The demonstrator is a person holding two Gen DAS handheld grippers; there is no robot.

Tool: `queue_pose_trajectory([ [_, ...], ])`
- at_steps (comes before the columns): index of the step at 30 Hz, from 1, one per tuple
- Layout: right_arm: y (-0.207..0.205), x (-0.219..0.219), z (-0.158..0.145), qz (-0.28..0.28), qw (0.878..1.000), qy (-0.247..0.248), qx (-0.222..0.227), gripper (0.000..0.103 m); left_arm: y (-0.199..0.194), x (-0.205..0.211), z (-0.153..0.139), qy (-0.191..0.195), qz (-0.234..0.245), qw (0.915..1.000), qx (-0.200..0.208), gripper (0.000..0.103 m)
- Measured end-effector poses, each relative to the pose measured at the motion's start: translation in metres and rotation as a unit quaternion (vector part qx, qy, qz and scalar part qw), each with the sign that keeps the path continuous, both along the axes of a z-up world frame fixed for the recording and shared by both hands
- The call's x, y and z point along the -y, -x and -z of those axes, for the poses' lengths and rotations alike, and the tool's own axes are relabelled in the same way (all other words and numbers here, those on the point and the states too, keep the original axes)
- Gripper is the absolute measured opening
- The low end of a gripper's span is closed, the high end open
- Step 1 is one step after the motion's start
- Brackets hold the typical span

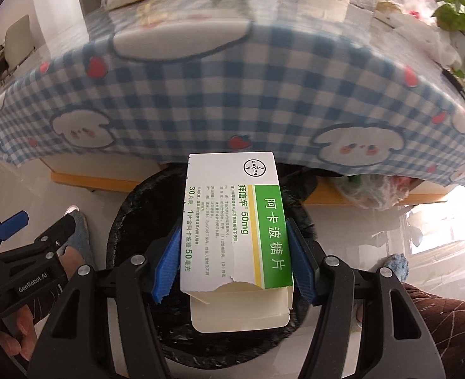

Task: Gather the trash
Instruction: 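Open the right tool to drop the medicine box into the bin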

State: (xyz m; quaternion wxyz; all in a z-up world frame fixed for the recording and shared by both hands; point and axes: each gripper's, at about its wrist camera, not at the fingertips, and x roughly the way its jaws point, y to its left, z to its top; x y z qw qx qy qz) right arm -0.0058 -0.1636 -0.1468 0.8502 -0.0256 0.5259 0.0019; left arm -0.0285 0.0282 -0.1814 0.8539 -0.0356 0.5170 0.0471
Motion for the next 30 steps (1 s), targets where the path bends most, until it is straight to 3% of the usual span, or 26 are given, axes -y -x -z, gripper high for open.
queue_pose_trajectory([
  [16, -0.006, -0.010, 0.038, -0.008, 0.999, 0.011, -0.033, 0.060, -0.006, -0.031, 0.008, 0.021, -0.017, 0.9996, -0.004, 0.097],
  [30, -0.002, -0.008, 0.006, -0.004, 1.000, 0.012, 0.008, 0.089, -0.005, -0.019, -0.016, 0.017, 0.010, 0.9998, 0.007, 0.097],
])
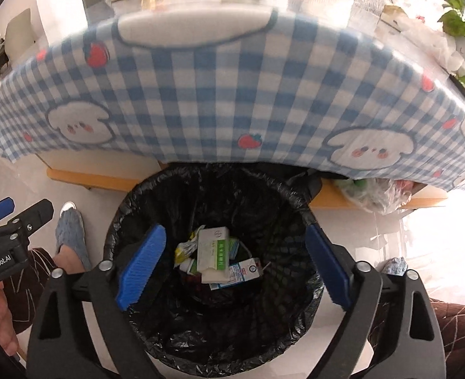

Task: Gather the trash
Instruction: 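Open the right tool to drop the medicine box into the bin, then move both tools back over the table toward the gold and plastic bags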

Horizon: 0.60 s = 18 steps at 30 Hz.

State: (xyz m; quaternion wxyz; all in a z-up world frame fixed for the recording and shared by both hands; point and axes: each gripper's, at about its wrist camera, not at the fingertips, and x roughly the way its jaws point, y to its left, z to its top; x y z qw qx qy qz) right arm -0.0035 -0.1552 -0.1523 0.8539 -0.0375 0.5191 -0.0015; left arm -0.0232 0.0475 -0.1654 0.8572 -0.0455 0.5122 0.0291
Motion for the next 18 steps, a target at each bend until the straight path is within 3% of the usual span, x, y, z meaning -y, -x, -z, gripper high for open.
queue_pose_trajectory([
  [18, 0.011, 0.011, -0.082, 0.003, 0.995, -0.011, 0.095, 0.091, 0.002, 0.003, -0.085, 0.013, 0.017, 0.9978, 0.062, 0.097],
])
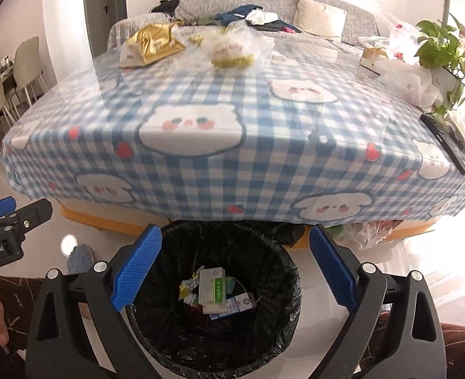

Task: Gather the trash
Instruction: 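Move both tools back over the table toward the gold and plastic bags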

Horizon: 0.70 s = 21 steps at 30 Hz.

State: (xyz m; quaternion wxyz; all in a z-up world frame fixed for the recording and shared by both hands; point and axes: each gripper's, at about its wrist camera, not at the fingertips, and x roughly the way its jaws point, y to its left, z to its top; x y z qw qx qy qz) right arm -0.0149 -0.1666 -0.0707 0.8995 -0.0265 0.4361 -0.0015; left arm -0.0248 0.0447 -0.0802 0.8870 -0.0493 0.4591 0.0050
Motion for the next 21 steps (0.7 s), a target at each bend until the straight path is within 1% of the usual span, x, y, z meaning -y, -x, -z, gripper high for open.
queue_pose_trajectory([
  [3, 0.001, 0.004, -0.008, 0.000, 1.000, 0.000, 0.007, 0.091, 0.001, -0.002, -0.011, 0.005, -0.002, 1.0000, 0.006, 0.097],
  [7, 0.001, 0.010, -0.019, 0.000, 1.000, 0.003, 0.012, 0.091, 0.001, -0.003, -0.023, -0.003, -0.009, 0.9998, 0.017, 0.097],
  [10, 0.000, 0.016, -0.028, 0.001, 1.000, 0.004, 0.017, 0.091, -0.001, -0.006, -0.029, 0.004, -0.012, 0.9998, 0.014, 0.097],
  [13, -0.005, 0.019, -0.038, -0.001, 1.000, 0.008, 0.019, 0.091, -0.004, -0.007, -0.034, 0.003, -0.014, 0.9998, 0.012, 0.097],
  [16, -0.010, 0.023, -0.051, -0.006, 0.999, 0.012, 0.031, 0.091, -0.008, -0.009, -0.038, 0.003, -0.017, 0.9998, 0.009, 0.097],
  [18, -0.015, 0.027, -0.059, -0.007, 0.999, 0.003, 0.039, 0.091, -0.010, -0.009, -0.041, 0.007, -0.015, 0.9998, 0.010, 0.097],
  [21, -0.026, 0.030, -0.066, -0.005, 0.999, -0.010, 0.042, 0.091, -0.018, -0.005, -0.048, -0.004, -0.007, 0.9999, 0.014, 0.097],
])
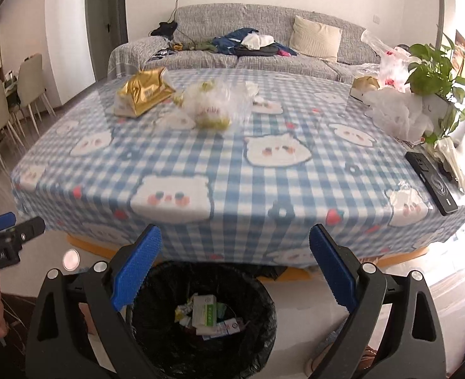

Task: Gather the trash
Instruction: 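Move both tools back over the table toward the gold and plastic bags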

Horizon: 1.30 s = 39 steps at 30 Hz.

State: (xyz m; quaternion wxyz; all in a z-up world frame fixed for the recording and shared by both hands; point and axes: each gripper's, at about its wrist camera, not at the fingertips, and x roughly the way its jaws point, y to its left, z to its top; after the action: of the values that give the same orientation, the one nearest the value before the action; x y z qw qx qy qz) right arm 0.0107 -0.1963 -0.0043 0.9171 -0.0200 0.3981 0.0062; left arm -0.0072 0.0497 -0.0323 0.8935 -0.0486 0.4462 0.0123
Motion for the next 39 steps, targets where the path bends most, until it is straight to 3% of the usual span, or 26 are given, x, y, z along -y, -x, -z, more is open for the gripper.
queue_pose_trajectory([
  [9, -0.034, -0.006, -0.022, -0.012, 0.999, 0.013, 0.027, 0.091, -0.034, 0.008, -0.022, -0.006, 0.009, 0.9999, 0.013, 0.097],
  [13, -0.049, -0.007, -0.022, -0.015, 1.000, 0.011, 0.023, 0.091, -0.054, 0.005, -0.026, 0.025, 0.008, 0.9996, 0.007, 0.097],
  [19, -0.069, -0.006, -0.022, -0.017, 1.000, 0.006, 0.018, 0.091, -0.082, 0.001, -0.033, 0.031, 0.006, 0.9995, 0.006, 0.097],
  [39, -0.174, 0.006, -0.024, -0.011, 1.000, -0.023, -0.002, 0.091, -0.210, 0.008, -0.045, -0.012, 0.009, 0.9999, 0.001, 0.097],
])
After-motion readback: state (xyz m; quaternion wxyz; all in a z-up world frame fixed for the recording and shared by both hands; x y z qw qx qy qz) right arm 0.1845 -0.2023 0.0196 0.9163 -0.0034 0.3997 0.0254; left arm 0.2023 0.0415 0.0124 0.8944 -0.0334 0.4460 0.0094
